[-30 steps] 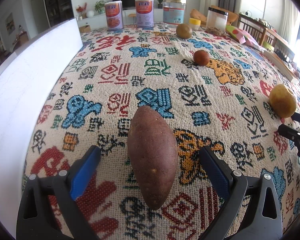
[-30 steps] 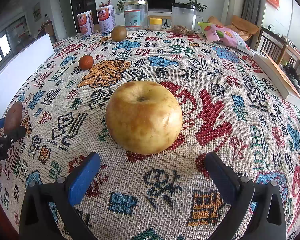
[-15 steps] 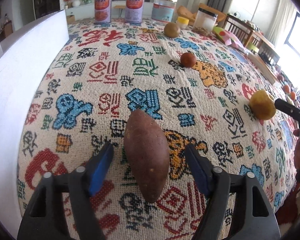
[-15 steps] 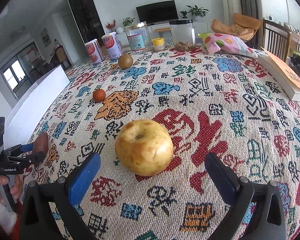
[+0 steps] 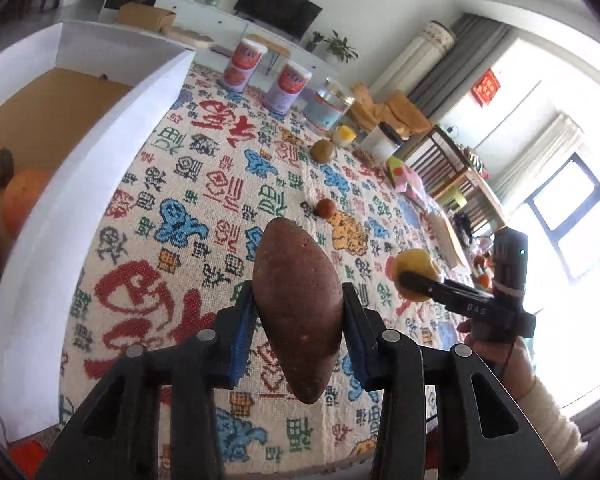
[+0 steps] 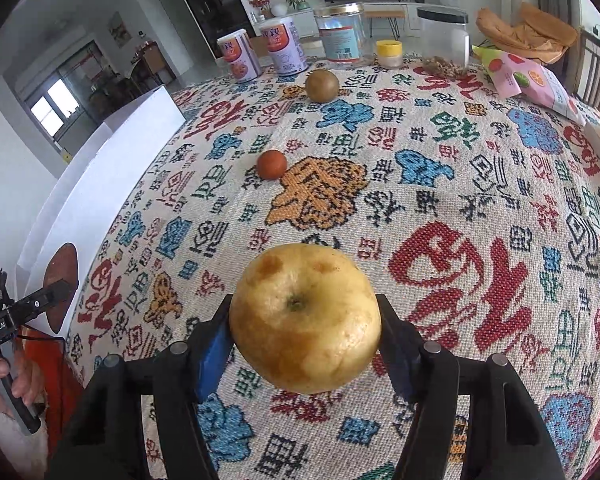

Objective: Organize fruits
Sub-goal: 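Carry the sweet potato and yellow apple into the white box and open both tools, then return both open tools over the table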

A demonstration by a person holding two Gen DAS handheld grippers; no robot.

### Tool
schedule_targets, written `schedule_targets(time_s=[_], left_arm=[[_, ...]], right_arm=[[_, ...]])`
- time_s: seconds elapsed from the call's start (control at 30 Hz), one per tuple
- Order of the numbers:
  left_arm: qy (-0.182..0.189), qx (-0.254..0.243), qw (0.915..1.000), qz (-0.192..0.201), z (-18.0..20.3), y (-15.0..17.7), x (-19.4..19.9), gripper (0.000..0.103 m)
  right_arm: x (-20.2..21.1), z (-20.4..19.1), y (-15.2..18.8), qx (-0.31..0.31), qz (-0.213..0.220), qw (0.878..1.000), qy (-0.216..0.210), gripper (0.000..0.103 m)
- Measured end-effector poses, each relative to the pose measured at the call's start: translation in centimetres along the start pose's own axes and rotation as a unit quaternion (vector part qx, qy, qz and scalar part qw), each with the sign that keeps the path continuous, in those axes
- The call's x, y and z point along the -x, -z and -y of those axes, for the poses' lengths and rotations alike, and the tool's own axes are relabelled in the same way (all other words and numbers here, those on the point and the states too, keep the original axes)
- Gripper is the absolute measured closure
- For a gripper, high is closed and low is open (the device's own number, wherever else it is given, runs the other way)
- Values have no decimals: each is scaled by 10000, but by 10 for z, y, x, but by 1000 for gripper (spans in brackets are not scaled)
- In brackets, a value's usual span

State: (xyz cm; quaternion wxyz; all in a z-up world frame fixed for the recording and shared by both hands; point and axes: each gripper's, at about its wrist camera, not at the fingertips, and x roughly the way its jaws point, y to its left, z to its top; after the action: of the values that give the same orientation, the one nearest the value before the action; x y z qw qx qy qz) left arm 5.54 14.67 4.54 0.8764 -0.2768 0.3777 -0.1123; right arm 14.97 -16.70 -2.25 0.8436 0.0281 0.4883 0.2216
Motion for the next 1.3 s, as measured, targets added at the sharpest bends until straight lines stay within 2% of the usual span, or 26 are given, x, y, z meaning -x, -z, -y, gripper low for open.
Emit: schedule_targets(time_s=[0.07, 0.17, 0.23, 0.3, 0.37, 0.43, 0.57, 0.67, 0.73, 0.8, 0.87, 0.93, 0.97, 1.0, 1.03, 1.13, 1.23, 1.3], left_arm=[[-63, 157, 9987, 472, -9, -26, 49, 62], [-599, 450, 9921, 1010, -45, -66, 101, 61], [-1172, 702, 9836, 1177, -81, -89, 118, 61], [-1722, 1073, 9728, 1115, -126, -105, 117, 61], [-1994, 1633, 9626, 834, -173, -113, 105, 61], [-2117, 2117, 9529, 492, -214, -112, 86, 62], [-2268, 2502, 9413, -5, -252, -104, 57, 61], [-2373, 2593, 9360, -215, -261, -102, 45, 59], [-2393, 2562, 9363, -182, -257, -101, 45, 45], [-2500, 2401, 9380, 23, -246, -102, 51, 38], [-2653, 2105, 9402, 364, -224, -104, 67, 37], [-2719, 1747, 9433, 755, -194, -104, 81, 23], [-2716, 1533, 9451, 980, -174, -102, 86, 19], [-2694, 1318, 9468, 1168, -153, -100, 88, 15], [-2630, 1082, 9498, 1304, -133, -96, 89, 14], [-2179, 416, 9670, 1250, -73, -75, 75, 12], [-1474, -140, 9856, 815, -19, -43, 42, 11], [-1187, -521, 9904, 483, 13, -19, 12, 9]], right_arm=[[6, -51, -21, 389, 97, 9984, -388, 38], [7, -147, -57, 1053, 253, 9892, -985, 38], [0, -210, -79, 1438, 302, 9787, -1433, 38], [-17, -268, -97, 1764, 247, 9688, -1724, 38], [-44, -321, -113, 2159, 144, 9610, -1722, 38], [-81, -363, -123, 2559, -3, 9560, -1435, 38], [-157, -400, -127, 2789, -592, 9551, -805, 38], [-191, -407, -121, 2976, -838, 9503, -373, 37], [-204, -407, -118, 3006, -908, 9493, -159, 37], [-205, -404, -121, 2919, -882, 9523, -138, 36], [-185, -395, -130, 2697, -502, 9613, -262, 31], [-148, -380, -142, 2463, 32, 9680, -472, 27], [-128, -370, -146, 2361, 309, 9696, -567, 24], [-109, -358, -148, 2288, 552, 9699, -626, 13], [-91, -344, -147, 2232, 787, 9696, -623, 3], [-58, -289, -131, 2195, 1240, 9674, -247, 0], [-46, -212, -87, 2133, 1228, 9685, 391, 0], [-41, -147, -51, 1873, 1047, 9735, 790, 0]])
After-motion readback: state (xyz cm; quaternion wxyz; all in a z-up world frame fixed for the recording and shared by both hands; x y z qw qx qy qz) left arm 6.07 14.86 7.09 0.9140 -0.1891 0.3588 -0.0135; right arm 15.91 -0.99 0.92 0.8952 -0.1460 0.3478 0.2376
